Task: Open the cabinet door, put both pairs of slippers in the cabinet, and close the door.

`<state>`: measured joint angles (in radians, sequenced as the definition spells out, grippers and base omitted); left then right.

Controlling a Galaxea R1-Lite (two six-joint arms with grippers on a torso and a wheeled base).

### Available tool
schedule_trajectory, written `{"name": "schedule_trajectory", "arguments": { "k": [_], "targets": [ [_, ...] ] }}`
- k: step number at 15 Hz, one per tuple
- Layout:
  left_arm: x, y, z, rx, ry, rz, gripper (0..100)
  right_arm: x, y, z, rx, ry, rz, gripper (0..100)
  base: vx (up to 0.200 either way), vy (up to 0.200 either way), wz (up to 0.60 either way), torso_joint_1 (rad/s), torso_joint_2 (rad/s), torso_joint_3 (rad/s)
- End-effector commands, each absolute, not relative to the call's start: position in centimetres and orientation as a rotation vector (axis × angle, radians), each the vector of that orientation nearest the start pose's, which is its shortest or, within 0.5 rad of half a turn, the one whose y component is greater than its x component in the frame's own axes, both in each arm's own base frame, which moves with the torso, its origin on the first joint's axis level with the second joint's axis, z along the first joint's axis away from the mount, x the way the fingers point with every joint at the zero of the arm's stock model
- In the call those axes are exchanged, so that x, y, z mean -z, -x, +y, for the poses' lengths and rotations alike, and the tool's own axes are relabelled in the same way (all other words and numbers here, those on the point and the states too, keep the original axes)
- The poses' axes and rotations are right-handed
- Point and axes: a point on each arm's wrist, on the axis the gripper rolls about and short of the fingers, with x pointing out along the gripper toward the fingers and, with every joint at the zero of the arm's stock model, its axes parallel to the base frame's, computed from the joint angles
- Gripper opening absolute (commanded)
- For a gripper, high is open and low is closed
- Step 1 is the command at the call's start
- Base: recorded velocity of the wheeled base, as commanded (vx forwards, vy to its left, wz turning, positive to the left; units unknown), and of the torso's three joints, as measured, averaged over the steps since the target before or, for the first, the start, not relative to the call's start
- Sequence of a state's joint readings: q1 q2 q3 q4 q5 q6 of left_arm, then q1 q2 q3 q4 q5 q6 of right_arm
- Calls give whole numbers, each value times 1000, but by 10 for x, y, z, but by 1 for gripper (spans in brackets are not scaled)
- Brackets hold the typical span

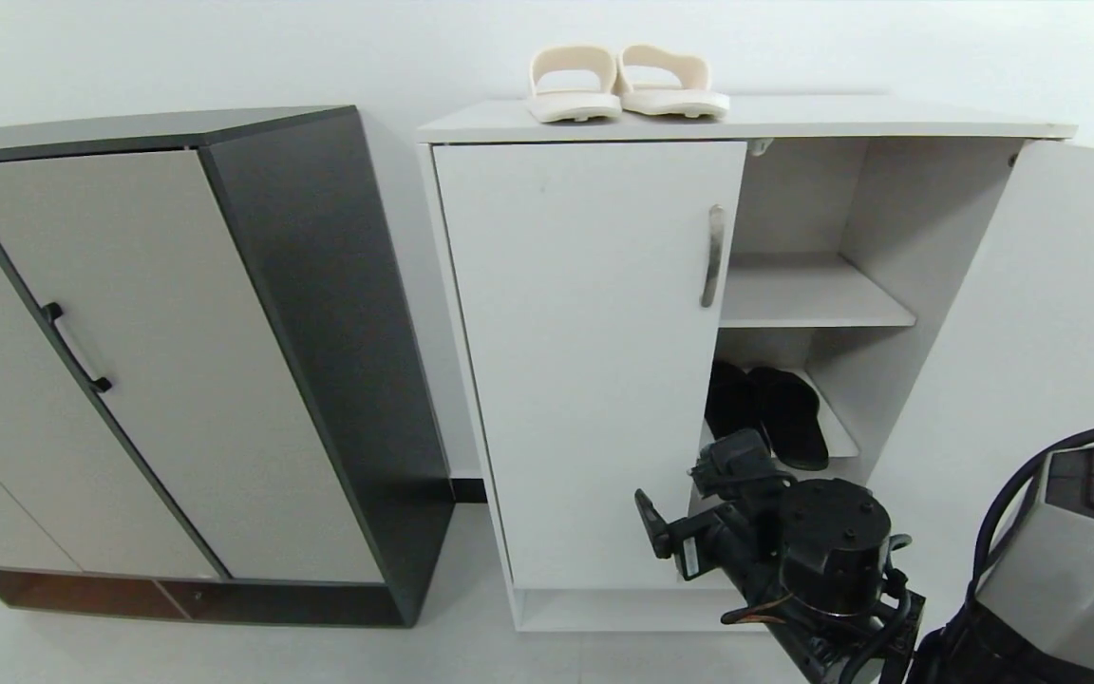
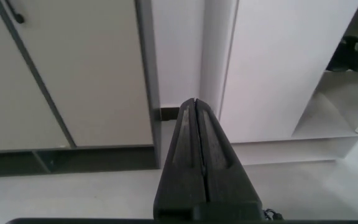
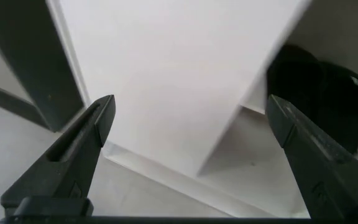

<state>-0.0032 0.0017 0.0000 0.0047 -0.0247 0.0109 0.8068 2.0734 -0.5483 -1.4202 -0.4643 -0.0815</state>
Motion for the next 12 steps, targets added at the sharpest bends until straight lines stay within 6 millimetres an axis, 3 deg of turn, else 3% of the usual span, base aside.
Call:
{"name": "schedule_trajectory", "arguments": {
  "k": [1, 12],
  "targets": [
    [-75, 23, 0, 28, -11, 8, 0, -79, -234, 230, -347, 153, 76, 100, 0, 0, 0, 0, 0, 0],
    [-75, 23, 0, 26, 5, 8, 0, -71, -236, 233, -369, 144, 30, 100, 0, 0, 0, 0, 0, 0]
  ]
}}
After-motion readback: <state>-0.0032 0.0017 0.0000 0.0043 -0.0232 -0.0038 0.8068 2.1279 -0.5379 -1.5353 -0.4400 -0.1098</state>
